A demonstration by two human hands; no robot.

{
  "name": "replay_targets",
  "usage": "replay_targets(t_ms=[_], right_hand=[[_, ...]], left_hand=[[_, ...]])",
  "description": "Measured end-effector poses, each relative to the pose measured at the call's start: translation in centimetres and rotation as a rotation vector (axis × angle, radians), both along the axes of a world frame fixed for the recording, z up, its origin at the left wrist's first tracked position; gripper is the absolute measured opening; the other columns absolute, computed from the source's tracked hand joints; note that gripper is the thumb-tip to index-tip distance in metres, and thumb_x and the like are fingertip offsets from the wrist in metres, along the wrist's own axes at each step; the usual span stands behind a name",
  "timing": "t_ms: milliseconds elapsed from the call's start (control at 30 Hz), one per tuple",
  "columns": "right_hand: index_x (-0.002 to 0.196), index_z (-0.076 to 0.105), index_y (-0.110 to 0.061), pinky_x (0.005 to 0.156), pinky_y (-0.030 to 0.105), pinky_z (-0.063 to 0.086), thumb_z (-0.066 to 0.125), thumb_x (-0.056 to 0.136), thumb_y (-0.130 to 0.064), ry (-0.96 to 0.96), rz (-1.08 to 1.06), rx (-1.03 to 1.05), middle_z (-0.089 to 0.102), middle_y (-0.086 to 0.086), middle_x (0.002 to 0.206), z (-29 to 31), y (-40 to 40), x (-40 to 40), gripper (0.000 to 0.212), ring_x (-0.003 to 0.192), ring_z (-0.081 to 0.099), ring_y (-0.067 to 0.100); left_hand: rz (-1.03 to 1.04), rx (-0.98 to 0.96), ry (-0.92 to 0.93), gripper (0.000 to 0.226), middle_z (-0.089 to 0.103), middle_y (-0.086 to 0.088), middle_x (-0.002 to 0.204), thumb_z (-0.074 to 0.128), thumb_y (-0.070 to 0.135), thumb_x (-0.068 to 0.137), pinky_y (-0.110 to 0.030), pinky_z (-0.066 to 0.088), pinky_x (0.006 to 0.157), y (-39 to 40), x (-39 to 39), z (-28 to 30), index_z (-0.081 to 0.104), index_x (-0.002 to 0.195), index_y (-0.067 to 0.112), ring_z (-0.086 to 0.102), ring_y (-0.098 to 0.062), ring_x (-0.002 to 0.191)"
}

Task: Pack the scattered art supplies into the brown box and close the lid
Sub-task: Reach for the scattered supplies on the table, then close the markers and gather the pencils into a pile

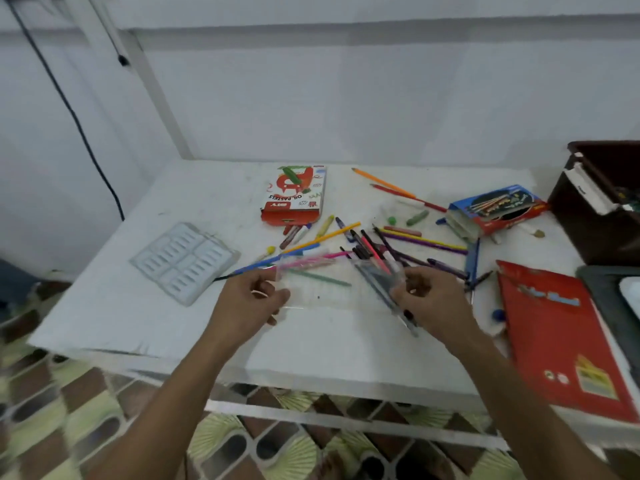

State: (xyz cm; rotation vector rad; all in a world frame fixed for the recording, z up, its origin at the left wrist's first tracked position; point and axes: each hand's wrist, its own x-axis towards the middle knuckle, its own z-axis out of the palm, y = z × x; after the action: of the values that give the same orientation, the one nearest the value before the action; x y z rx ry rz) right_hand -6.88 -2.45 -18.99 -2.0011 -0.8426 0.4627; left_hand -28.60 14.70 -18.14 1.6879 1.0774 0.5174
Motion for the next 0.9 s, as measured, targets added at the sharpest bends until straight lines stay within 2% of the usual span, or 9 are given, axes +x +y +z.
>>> replay_targets(t_ms=[33, 133, 200, 267, 400, 533, 633, 767, 900], right_hand=[[0.084, 0.067, -0.007, 0.059, 0.036, 0.047, 0.071, 0.082, -0.021, -0.031, 0.012, -0.035, 0.063, 0.013, 0.072, -0.4, -0.3, -1.0, 0.014, 0.064, 0.058, 0.023], [0.090, 0.065, -0.014, 0.053, 0.011, 0.038, 0.070, 0.083, -0.026, -0.098, 0.041, -0.112, 0.059, 0.001, 0.072, -1.3, -1.2, -3.4, 0.015, 0.060, 0.052, 0.010], [0.108, 0.064, -0.015, 0.055, 0.008, 0.039, 0.069, 0.084, -0.026, -0.115, 0.051, -0.161, 0.059, -0.002, 0.077, -1.9, -1.6, -4.7, 0.027, 0.065, 0.054, 0.008], [0.124, 0.059, -0.011, 0.059, 0.007, 0.037, 0.067, 0.086, -0.026, -0.118, 0.066, -0.218, 0.058, 0.002, 0.078, -2.5, -1.9, -5.7, 0.041, 0.066, 0.053, 0.007], [0.140, 0.043, -0.013, 0.060, 0.011, 0.035, 0.063, 0.088, -0.024, -0.134, 0.092, -0.242, 0.051, -0.001, 0.076, -2.8, -1.4, -6.2, 0.056, 0.067, 0.048, 0.005], [0.135, 0.050, -0.020, 0.067, 0.018, 0.040, 0.058, 0.091, -0.025, -0.261, 0.121, -0.280, 0.054, 0.002, 0.096, -2.5, -0.6, -5.3, 0.045, 0.073, 0.049, 0.006], [0.123, 0.060, -0.018, 0.077, 0.027, 0.049, 0.057, 0.092, -0.024, -0.305, 0.149, -0.284, 0.050, 0.007, 0.116, -2.5, -0.1, -4.9, 0.032, 0.088, 0.056, 0.015], [0.112, 0.065, -0.017, 0.072, 0.033, 0.052, 0.052, 0.094, -0.025, -0.418, 0.196, -0.311, 0.046, 0.005, 0.103, -2.3, 0.1, -5.0, 0.024, 0.081, 0.055, 0.019], [0.113, 0.062, -0.020, 0.068, 0.030, 0.050, 0.046, 0.096, -0.029, -0.432, 0.235, -0.384, 0.042, 0.002, 0.101, -2.1, 0.3, -4.9, 0.025, 0.081, 0.053, 0.018]], left_hand=[[0.010, -0.014, 0.019, 0.023, 0.057, -0.006, 0.072, 0.074, 0.009, 0.080, -0.032, 0.055, 0.051, -0.4, -1.0, -0.5, 0.065, 0.102, 0.008, 0.061, -0.015, 0.053], [0.013, -0.001, 0.097, 0.029, 0.064, -0.006, 0.077, 0.076, 0.017, 0.079, -0.034, 0.056, 0.053, -1.3, -3.3, -2.0, 0.065, 0.106, 0.018, 0.064, -0.020, 0.057], [0.005, 0.078, 0.192, 0.033, 0.065, 0.000, 0.077, 0.076, 0.025, 0.078, -0.033, 0.056, 0.057, -1.6, -4.4, -2.9, 0.064, 0.109, 0.022, 0.064, -0.017, 0.060], [-0.006, 0.161, 0.264, 0.037, 0.063, 0.005, 0.077, 0.074, 0.029, 0.079, -0.025, 0.051, 0.060, -1.8, -5.1, -3.4, 0.063, 0.113, 0.024, 0.061, -0.009, 0.066], [-0.061, 0.256, 0.367, 0.046, 0.061, 0.007, 0.079, 0.068, 0.034, 0.083, -0.013, 0.035, 0.058, -1.7, -5.1, -3.1, 0.053, 0.127, 0.030, 0.055, -0.003, 0.073], [-0.130, 0.294, 0.395, 0.053, 0.062, 0.004, 0.082, 0.064, 0.033, 0.086, -0.017, 0.037, 0.063, -1.1, -4.2, -2.5, 0.045, 0.136, 0.033, 0.055, -0.005, 0.075], [-0.188, 0.401, 0.461, 0.044, 0.055, 0.004, 0.095, 0.059, 0.033, 0.089, -0.022, 0.037, 0.074, -0.6, -3.5, -2.5, 0.052, 0.133, 0.032, 0.050, -0.009, 0.084], [-0.283, 0.453, 0.567, 0.044, 0.048, -0.001, 0.104, 0.049, 0.033, 0.093, -0.026, 0.044, 0.080, -0.3, -2.9, -2.8, 0.049, 0.137, 0.028, 0.054, -0.016, 0.096], [-0.358, 0.491, 0.634, 0.044, 0.044, 0.000, 0.101, 0.042, 0.031, 0.095, -0.027, 0.046, 0.078, -0.1, -2.4, -2.7, 0.045, 0.139, 0.027, 0.055, -0.016, 0.090]])
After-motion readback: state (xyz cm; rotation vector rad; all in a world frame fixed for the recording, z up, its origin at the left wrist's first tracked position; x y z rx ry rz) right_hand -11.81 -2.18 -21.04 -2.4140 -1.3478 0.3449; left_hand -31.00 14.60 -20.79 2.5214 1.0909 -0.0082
